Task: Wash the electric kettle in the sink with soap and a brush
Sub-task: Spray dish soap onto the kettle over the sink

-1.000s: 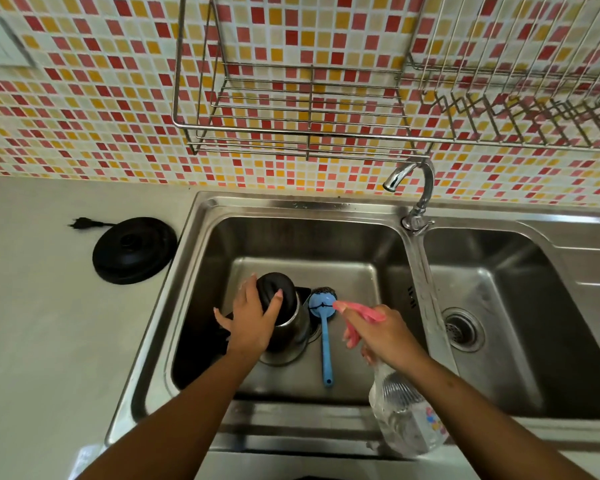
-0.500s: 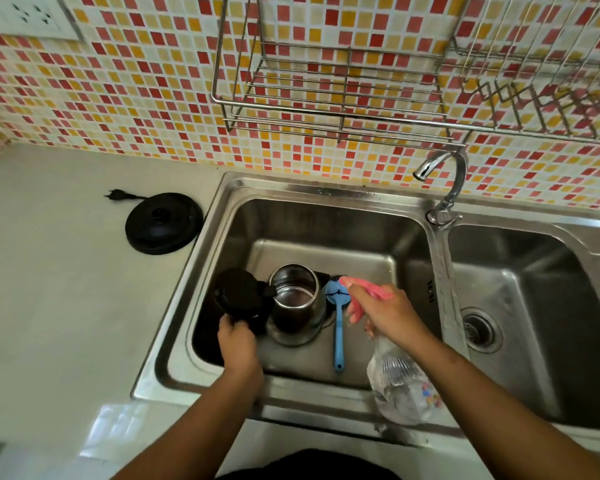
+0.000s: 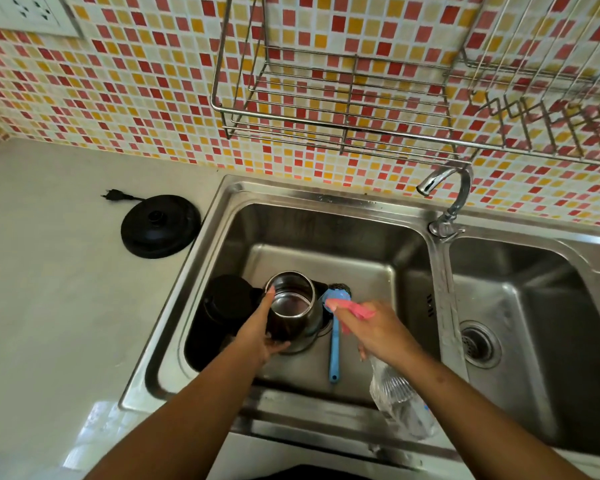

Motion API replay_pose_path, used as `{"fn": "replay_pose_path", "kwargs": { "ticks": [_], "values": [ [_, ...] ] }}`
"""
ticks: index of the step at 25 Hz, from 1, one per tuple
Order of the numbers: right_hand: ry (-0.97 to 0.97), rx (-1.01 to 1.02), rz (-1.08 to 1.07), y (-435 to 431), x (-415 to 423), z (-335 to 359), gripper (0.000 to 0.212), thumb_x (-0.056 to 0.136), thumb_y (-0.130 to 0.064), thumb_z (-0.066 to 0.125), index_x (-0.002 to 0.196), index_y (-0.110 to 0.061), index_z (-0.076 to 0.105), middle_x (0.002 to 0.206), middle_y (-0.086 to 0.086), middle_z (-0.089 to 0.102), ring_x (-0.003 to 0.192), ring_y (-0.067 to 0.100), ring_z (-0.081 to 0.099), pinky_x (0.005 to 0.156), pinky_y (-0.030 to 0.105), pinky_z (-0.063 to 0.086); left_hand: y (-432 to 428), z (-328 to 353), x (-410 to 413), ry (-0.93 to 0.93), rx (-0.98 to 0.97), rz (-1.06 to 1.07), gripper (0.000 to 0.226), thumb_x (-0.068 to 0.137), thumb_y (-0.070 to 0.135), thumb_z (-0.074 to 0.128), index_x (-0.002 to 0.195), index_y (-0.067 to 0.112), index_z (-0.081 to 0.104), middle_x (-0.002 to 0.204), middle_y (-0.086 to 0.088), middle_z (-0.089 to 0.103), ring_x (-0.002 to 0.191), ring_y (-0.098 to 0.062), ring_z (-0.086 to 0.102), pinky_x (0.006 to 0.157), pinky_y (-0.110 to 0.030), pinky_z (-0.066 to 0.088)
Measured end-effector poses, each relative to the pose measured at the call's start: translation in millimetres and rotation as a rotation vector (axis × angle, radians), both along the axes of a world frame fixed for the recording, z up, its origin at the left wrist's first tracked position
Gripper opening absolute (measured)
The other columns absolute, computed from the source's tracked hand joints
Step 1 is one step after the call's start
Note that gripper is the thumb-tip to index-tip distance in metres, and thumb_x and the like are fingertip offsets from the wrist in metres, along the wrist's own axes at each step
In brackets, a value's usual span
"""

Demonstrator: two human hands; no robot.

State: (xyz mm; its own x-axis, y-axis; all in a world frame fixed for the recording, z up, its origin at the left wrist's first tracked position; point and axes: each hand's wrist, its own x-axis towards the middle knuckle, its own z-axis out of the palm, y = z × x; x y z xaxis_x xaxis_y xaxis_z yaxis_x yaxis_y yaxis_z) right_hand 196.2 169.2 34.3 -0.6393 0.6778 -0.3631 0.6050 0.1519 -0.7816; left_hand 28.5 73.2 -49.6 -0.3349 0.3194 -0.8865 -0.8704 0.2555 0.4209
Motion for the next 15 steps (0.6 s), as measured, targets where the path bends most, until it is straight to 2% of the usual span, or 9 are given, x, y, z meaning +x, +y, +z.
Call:
{"fn": "replay_pose_path", "kwargs": {
  "ticks": [3,5,7,9,10,12,13,15],
  "values": [
    [-0.065,0.036,0.080,1.9,-7.0,-3.5,0.029,0.090,-0.056,0.050,0.064,-0.057,0.063,0.073,0.015,0.070,0.034,0.016,0.056,0.053,0.021,0.050,-5.3,-6.3,-5.5,-0.020,0.052,-0.041,0.079,0.070,0.050,0.080,0.135,0.014,0.051,0.139,-0.012,0.047,0.124,-0.038,0.049,0.069,-0.058,0.058],
    [-0.081,0.055,0.119,3.3,-10.7,-4.5,0.023,0.090,-0.056,0.049,0.078,-0.052,0.068,0.076,0.015,0.070,0.035,0.018,0.057,0.055,0.024,0.053,-6.5,-12.5,-6.0,0.003,0.067,-0.035,0.071,0.071,0.033,0.084,0.132,0.011,0.055,0.139,-0.010,0.048,0.119,-0.036,0.051,0.062,-0.052,0.059],
    [-0.092,0.080,0.147,4.5,-13.4,-6.7,0.026,0.091,-0.056,0.046,0.090,-0.048,0.071,0.073,0.017,0.068,0.036,0.018,0.058,0.059,0.026,0.054,-3.7,-15.5,-4.2,0.003,0.092,0.036,0.057,0.078,0.012,0.078,0.131,0.004,0.056,0.136,-0.013,0.049,0.113,-0.033,0.051,0.058,-0.051,0.061],
    [-0.109,0.119,0.142,4.1,-16.7,-7.8,0.029,0.091,-0.059,0.045,0.079,-0.048,0.070,0.059,0.016,0.061,0.040,0.020,0.058,0.061,0.029,0.054,-1.8,-13.1,-1.3,-0.031,0.129,0.091,0.045,0.083,0.001,0.069,0.126,-0.003,0.057,0.132,-0.018,0.051,0.109,-0.034,0.051,0.059,-0.051,0.059],
    [-0.124,0.157,0.138,3.8,-18.6,-8.8,0.035,0.090,-0.060,0.045,0.071,-0.045,0.070,0.050,0.011,0.054,0.044,0.021,0.057,0.063,0.031,0.054,-2.6,-10.9,1.1,-0.049,0.140,0.094,0.037,0.084,-0.002,0.067,0.120,-0.004,0.060,0.129,-0.019,0.053,0.110,-0.035,0.051,0.060,-0.051,0.059],
    [-0.181,0.222,0.157,-0.1,-23.3,-9.9,0.047,0.088,-0.064,0.043,0.066,-0.033,0.071,0.045,0.003,0.045,0.047,0.020,0.053,0.065,0.034,0.055,-7.9,-7.6,8.0,-0.078,0.147,0.065,0.015,0.085,-0.006,0.063,0.100,-0.005,0.063,0.118,-0.019,0.057,0.114,-0.038,0.052,0.061,-0.052,0.057],
    [-0.204,0.232,0.176,-3.2,-25.3,-9.5,0.052,0.088,-0.065,0.044,0.061,-0.027,0.067,0.045,0.001,0.043,0.048,0.018,0.051,0.065,0.035,0.054,-11.7,-7.1,12.0,-0.079,0.148,0.037,0.008,0.086,-0.007,0.062,0.094,-0.005,0.063,0.116,-0.019,0.057,0.116,-0.039,0.053,0.062,-0.052,0.056],
    [-0.243,0.258,0.208,-11.3,-28.3,-12.7,0.058,0.090,-0.061,0.047,0.046,-0.023,0.046,0.048,-0.003,0.040,0.055,0.022,0.048,0.058,0.032,0.045,-18.9,-9.9,19.5,-0.071,0.165,-0.006,0.013,0.086,-0.009,0.061,0.098,-0.009,0.063,0.121,-0.023,0.058,0.121,-0.041,0.053,0.065,-0.052,0.056]
  ]
}}
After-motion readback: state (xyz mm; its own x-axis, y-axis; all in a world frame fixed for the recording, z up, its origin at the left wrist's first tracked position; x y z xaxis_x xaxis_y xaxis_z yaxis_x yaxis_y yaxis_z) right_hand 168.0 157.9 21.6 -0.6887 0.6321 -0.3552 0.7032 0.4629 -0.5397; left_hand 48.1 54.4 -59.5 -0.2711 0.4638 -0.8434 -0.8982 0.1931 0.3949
